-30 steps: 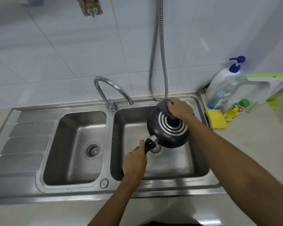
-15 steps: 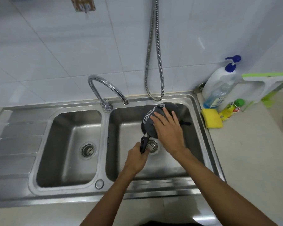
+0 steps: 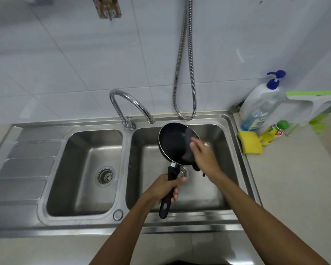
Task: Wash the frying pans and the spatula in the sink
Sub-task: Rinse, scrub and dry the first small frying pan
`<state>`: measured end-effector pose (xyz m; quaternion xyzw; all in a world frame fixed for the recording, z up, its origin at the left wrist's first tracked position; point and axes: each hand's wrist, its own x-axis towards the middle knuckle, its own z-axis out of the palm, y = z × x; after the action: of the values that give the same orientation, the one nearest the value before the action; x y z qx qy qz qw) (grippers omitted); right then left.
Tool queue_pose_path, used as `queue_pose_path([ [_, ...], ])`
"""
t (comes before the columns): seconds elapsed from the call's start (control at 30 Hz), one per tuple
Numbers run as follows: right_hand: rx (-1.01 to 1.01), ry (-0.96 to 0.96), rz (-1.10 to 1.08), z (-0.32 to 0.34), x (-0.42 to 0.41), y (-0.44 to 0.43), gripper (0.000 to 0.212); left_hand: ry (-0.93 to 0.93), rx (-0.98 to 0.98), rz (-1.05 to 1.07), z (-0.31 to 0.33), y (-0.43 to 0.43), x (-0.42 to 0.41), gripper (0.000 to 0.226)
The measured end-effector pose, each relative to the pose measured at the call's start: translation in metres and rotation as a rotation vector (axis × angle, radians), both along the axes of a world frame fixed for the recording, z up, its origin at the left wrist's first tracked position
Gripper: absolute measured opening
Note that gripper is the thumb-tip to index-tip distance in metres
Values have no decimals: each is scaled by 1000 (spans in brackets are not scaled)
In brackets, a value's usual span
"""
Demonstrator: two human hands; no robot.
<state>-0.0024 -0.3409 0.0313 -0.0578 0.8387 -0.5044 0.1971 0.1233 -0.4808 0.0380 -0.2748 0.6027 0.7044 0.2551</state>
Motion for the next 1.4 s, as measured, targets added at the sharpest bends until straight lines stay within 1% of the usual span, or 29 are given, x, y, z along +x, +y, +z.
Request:
queue_pose_path([
  [0.07, 72, -10, 338, 1, 24, -14, 43, 33, -20, -104, 3, 2, 6, 25],
  [0.1, 118, -2, 459, 2, 29, -19, 48, 51, -31, -150, 5, 1, 9, 25],
  [0.13, 145, 13, 525, 3, 28, -24, 54, 69, -39, -184, 7, 0, 12, 26],
  [0.2, 256, 101, 555, 2, 5, -29, 59, 100, -51, -200, 12, 0, 16, 30],
  [0.27, 491, 253, 508, -6, -28, -24, 59, 110, -60, -147, 14, 0, 17, 30],
  [0.33, 695, 337, 468, -11, -50, -6, 60, 129, -63, -80, 17, -1, 15, 28],
  [0.37, 763, 364, 485, -12, -51, 4, 61, 139, -66, -60, 20, -3, 13, 29],
  [0.43, 794, 362, 534, -10, -32, 15, 67, 148, -80, -61, 20, -7, 10, 31],
  [0.47, 745, 306, 536, -5, -14, 16, 63, 142, -82, -69, 18, -8, 9, 30],
  [0.5, 667, 215, 527, 2, 3, 14, 54, 128, -82, -80, 15, -6, 9, 29],
  [0.53, 574, 126, 511, 9, 17, 10, 45, 111, -83, -95, 13, -3, 11, 28],
  [0.6, 362, 15, 445, 20, 33, 0, 37, 84, -92, -142, 8, 7, 14, 29],
  [0.67, 176, -39, 390, 30, 34, -12, 40, 83, -92, -170, 8, 17, 17, 31],
  [0.73, 95, -40, 356, 34, 23, -25, 46, 103, -114, -174, 8, 26, 17, 31],
  [0.8, 152, 61, 339, 25, 0, -33, 48, 124, -133, -164, 7, 31, 17, 26],
  [0.83, 240, 148, 344, 18, -15, -32, 48, 127, -135, -150, 7, 32, 16, 23],
  [0.9, 505, 311, 373, 1, -45, -19, 50, 119, -130, -117, 7, 28, 15, 19],
  [0.97, 736, 379, 440, -14, -62, 5, 54, 107, -116, -85, 8, 21, 12, 18],
  [1.0, 812, 391, 484, -21, -62, 17, 56, 104, -109, -72, 9, 18, 10, 19],
  [1.07, 875, 376, 553, -33, -46, 35, 54, 98, -90, -61, 8, 14, 8, 18],
  [1.1, 855, 350, 566, -34, -33, 40, 51, 94, -84, -69, 7, 13, 8, 18],
  [1.23, 531, 8, 491, -8, 15, 36, 32, 69, -95, -130, 4, 21, 10, 20],
  [1.33, 316, -25, 459, 18, 22, 15, 32, 76, -89, -170, 7, 31, 11, 29],
  [1.4, 276, 2, 464, 29, 10, 0, 43, 90, -102, -195, 11, 36, 10, 33],
])
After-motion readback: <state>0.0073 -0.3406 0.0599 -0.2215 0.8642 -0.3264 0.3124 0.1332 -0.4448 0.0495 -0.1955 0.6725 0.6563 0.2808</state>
